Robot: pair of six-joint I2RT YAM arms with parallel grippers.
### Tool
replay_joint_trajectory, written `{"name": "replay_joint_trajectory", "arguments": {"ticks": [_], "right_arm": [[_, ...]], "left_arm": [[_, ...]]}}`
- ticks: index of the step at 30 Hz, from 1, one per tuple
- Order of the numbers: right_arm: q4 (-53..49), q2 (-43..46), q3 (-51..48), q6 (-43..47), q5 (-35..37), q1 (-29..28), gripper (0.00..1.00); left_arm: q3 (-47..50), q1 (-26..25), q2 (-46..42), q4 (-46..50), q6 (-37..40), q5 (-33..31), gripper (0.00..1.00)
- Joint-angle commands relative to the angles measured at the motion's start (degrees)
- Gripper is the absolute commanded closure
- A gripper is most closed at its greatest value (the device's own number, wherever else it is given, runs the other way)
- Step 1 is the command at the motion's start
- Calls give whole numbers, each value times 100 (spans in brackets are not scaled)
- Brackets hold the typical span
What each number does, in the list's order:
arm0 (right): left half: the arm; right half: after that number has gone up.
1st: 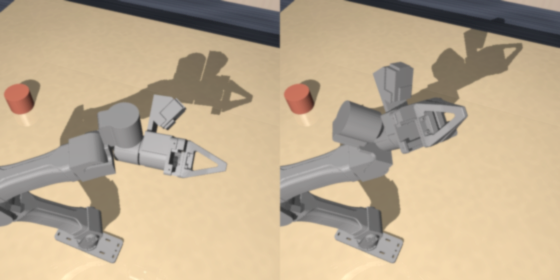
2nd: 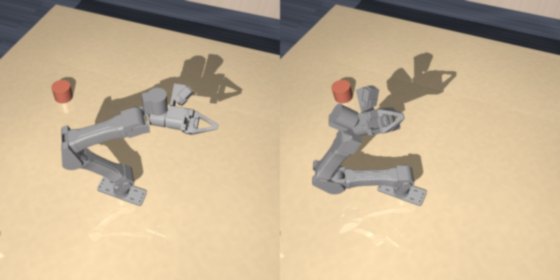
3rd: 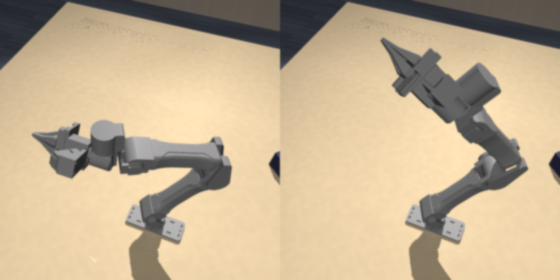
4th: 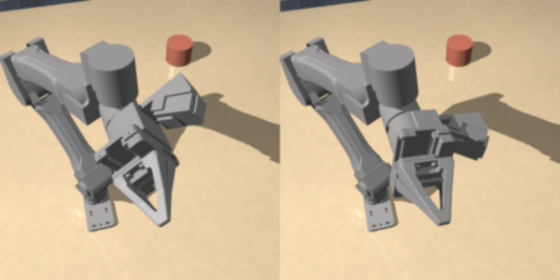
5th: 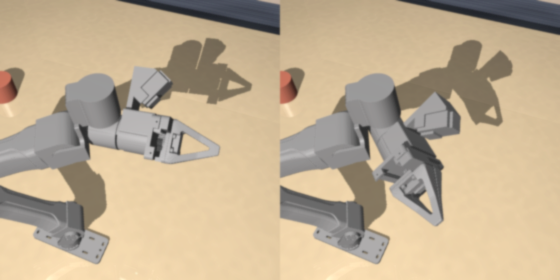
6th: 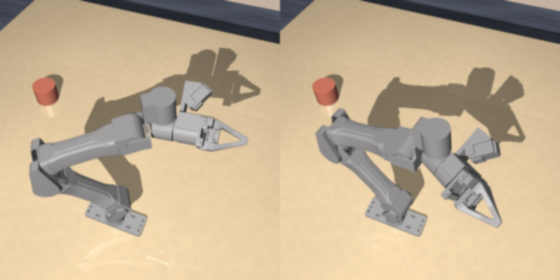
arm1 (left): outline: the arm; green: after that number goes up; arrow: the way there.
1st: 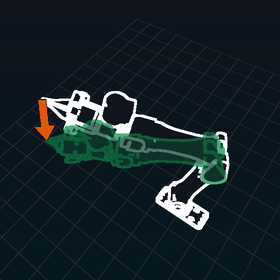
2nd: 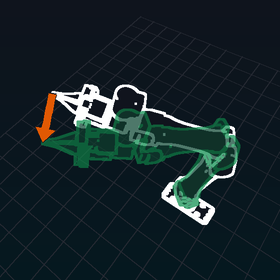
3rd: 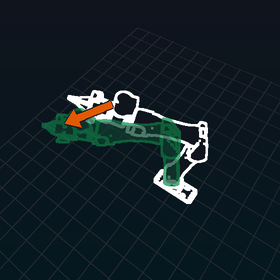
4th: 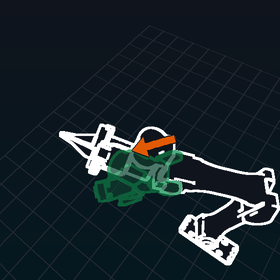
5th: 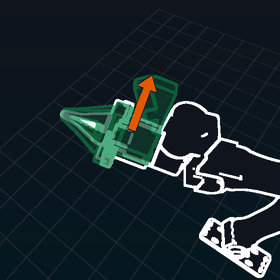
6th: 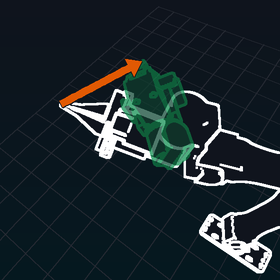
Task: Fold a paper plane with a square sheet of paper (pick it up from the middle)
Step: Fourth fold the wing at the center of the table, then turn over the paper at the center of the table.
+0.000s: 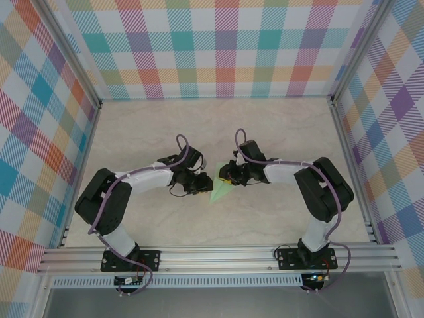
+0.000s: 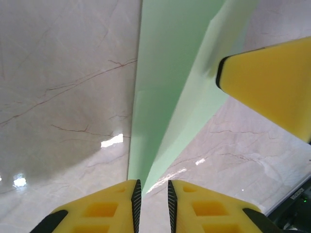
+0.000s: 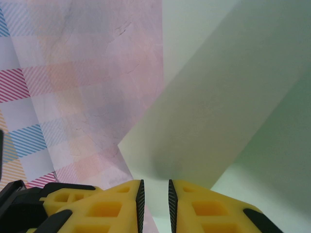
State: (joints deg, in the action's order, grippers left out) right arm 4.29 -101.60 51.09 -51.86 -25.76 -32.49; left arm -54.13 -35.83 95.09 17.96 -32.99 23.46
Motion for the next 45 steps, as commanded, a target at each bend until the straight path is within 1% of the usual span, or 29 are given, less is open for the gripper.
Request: {"name": "replay_joint_trajectory", "arguments": {"ticks": [1, 2, 5, 8, 14, 18, 27, 34, 40, 45], "right_arm": [[-429, 75, 188, 44, 301, -22, 76], [-690, 137, 208, 72, 483, -7, 75], [-906, 382, -2, 7, 774, 79, 72], [-1049, 559, -203, -59, 938, 141, 69], [-1079, 621, -371, -127, 950, 164, 66], [-1185, 510, -325, -114, 941, 164, 66], [-1364, 432, -297, -91, 1090, 164, 64], [-1149, 242, -300, -86, 875, 155, 64], [-736, 175, -336, -136, 527, 156, 67], [-628, 194, -311, -167, 492, 156, 68]], "left_arm": [[-20, -31, -203, -55, 80, 267, 78], [-73, -33, -168, -108, 79, 349, 79], [-296, -46, 47, -152, 100, 566, 80], [-511, -55, 362, -153, 140, 535, 82], [-756, -55, 866, -152, 185, 431, 84], [-776, -55, 1014, -108, 238, 291, 85], [-696, -55, 1253, -154, 302, 304, 86], [-674, -55, 1337, -130, 311, 290, 86], [-684, -55, 1416, -122, 325, 308, 86], [-678, -55, 1416, -125, 321, 326, 86]]}}
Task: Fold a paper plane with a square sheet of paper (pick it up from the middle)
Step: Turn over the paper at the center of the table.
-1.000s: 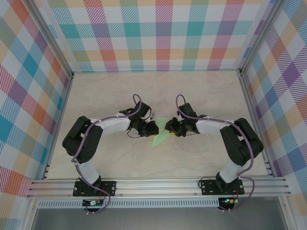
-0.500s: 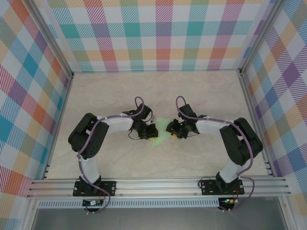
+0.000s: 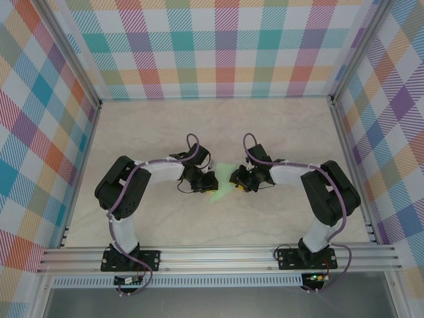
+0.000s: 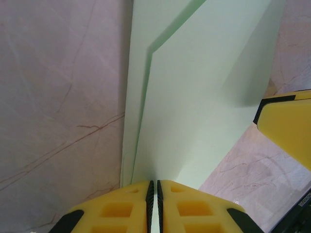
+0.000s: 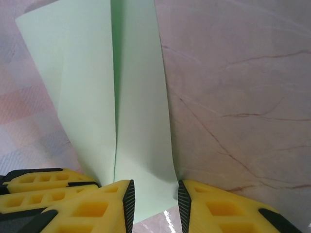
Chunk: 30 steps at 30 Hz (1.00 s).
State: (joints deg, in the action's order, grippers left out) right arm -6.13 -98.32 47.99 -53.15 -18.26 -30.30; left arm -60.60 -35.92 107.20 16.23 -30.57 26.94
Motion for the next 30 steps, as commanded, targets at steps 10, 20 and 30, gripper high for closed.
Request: {"name": "replay_joint_trajectory", "arguments": {"ticks": [10, 20, 30], "right_arm": [[720, -125, 61, 1, -388, -55, 63], [924, -432, 349, 40, -397, 4, 58], [1260, -696, 426, 149, -669, 51, 66]], "left_arm": [[-61, -46, 205, 82, 99, -31, 86], [-66, -46, 179, 131, 104, -66, 87], [-111, -44, 153, 112, 75, -37, 87]]}}
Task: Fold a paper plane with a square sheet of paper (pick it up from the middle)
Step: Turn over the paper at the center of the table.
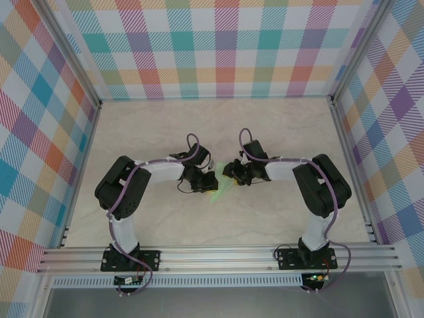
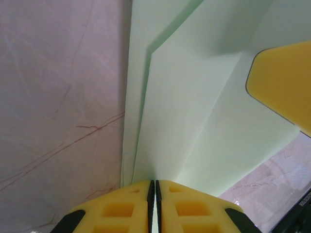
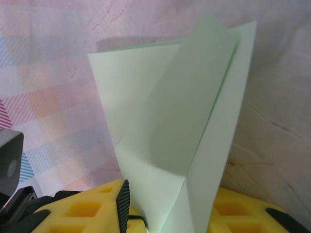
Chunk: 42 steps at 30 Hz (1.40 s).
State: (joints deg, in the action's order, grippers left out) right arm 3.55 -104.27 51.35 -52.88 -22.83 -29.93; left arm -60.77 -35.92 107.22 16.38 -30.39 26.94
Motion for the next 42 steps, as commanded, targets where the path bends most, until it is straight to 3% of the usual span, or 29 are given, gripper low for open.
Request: {"name": "replay_joint_trajectory", "arguments": {"ticks": [1, 7, 14, 21, 25, 30, 34, 37, 39, 42], "right_arm": [[352, -102, 50, 120, -221, 14, 67], [650, -145, -82, 260, -273, 13, 76], [660, -327, 99, 448, -387, 7, 86], [159, 38, 239, 775, -350, 12, 94], [-677, 559, 334, 1157, -56, -2, 94], [-2927, 1137, 943, 1801, 1214, -188, 93], [-5382, 965, 2081, 2110, 3341, -716, 92], [-7105, 419, 2986, 1576, 4977, -1118, 93], [-7680, 97, 3324, 1234, 5434, -1298, 96], [-7884, -319, 3584, 997, 5544, -1557, 96]], "left_arm": [[-84, -42, 140, 34, 39, 58, 87], [-13, -38, -97, -348, -159, 261, 87], [71, -11, -572, -149, -125, 19, 85], [519, 15, -1544, 241, -174, -881, 83], [849, 24, -2227, 503, -285, -1677, 81], [1269, 48, -3049, 708, -466, -2434, 79], [1578, 92, -3609, 812, -667, -2917, 76], [1724, 154, -3953, 935, -796, -3268, 76], [1811, 182, -4195, 997, -900, -3502, 76], [1969, 200, -4635, 1141, -1075, -3896, 75]]}}
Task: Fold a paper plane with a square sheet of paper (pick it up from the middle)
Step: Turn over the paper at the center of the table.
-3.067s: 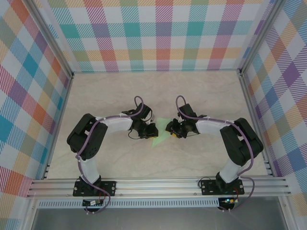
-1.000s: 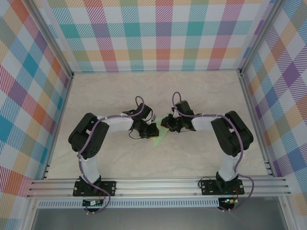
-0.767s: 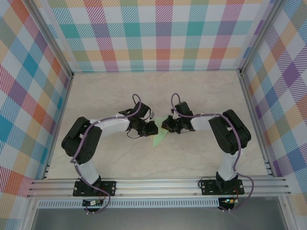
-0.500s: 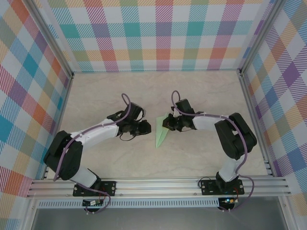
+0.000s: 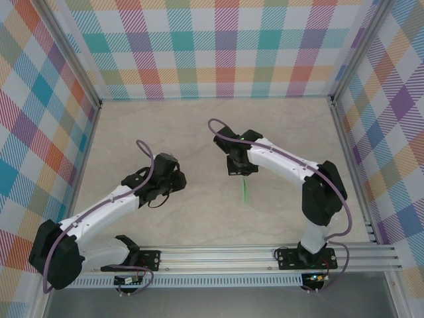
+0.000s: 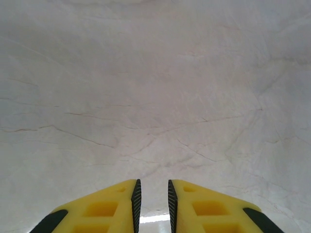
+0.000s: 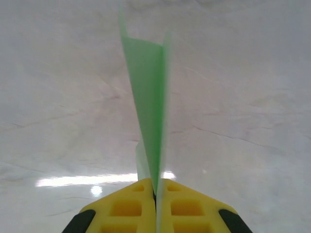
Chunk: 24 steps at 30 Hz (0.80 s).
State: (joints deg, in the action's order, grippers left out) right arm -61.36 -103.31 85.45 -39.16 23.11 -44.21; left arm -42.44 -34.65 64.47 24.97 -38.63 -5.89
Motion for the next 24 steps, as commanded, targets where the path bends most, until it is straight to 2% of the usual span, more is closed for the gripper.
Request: {"name": "replay_joint_trajectory", "arguments": {"ticks": [1, 7, 13, 18, 21, 24], "right_arm": [[-1459, -602, 314, -469, 960, -214, 95], [-1897, -2019, 1398, -845, 836, -726, 93], [-1787, -2908, 2389, -908, 95, -1026, 85], [-967, -2397, 2245, -647, -639, -1070, 62], [-224, -1681, 1632, -416, -989, -1061, 43], [594, -784, 765, -199, -1249, -993, 31]], "left_arm": [[178, 81, -518, 326, -314, -728, 73], [413, 100, -1073, 542, -420, -1125, 69], [433, 108, -1016, 558, -415, -1064, 69], [385, 116, -943, 519, -300, -957, 68], [366, 117, -846, 460, -239, -837, 68], [359, 126, -651, 329, -210, -632, 68]]}}
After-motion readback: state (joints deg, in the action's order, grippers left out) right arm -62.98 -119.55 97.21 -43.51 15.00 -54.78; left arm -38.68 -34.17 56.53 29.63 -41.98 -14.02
